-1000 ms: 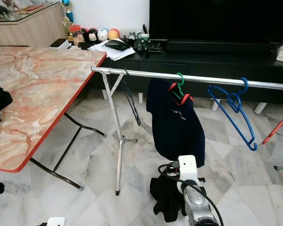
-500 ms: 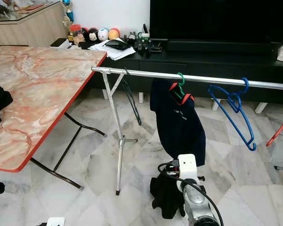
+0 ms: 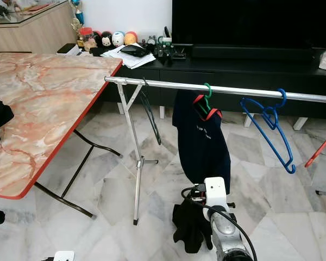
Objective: Hang hanger
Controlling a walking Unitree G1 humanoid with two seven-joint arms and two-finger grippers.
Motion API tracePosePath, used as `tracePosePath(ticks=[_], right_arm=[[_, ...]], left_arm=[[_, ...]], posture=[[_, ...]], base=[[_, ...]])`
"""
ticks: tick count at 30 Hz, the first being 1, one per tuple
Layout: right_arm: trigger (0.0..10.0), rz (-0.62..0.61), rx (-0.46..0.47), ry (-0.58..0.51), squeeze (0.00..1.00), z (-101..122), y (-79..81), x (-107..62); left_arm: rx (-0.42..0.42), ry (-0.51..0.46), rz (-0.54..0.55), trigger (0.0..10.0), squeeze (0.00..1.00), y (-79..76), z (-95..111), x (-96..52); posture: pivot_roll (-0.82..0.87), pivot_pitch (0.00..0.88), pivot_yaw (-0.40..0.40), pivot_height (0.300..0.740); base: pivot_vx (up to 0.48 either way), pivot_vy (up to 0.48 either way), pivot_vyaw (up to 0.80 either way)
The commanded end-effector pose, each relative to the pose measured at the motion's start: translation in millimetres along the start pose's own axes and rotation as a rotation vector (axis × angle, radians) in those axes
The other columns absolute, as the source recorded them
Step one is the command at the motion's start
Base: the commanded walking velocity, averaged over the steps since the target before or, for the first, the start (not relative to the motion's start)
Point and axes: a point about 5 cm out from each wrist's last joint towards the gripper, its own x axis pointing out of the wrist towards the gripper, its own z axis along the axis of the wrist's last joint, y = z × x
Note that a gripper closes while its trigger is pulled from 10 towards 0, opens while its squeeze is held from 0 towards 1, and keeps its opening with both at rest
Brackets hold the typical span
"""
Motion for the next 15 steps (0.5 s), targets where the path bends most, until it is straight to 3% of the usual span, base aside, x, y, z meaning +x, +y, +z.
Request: tracePosePath(ticks=[1, 15], right_arm=[[10.0, 0.003, 0.008, -0.037, 0.0, 10.1, 1.7, 4.1], [10.0, 0.013, 0.002, -0.046, 0.0, 13.2, 3.5, 5.4]], left_arm=[[0.0, 0.012, 0.01, 10.0, 0.0, 3.6, -1.7, 0.1], [-0.002, 0.012, 0.009, 10.0, 0.0, 3.4, -1.4, 0.2]], posture=[[-0.14, 0.0, 0.072, 0.74], [-0.14, 0.0, 0.072, 0.74]], base=[[0.0, 0.0, 0.0], [0.0, 0.0, 0.0]])
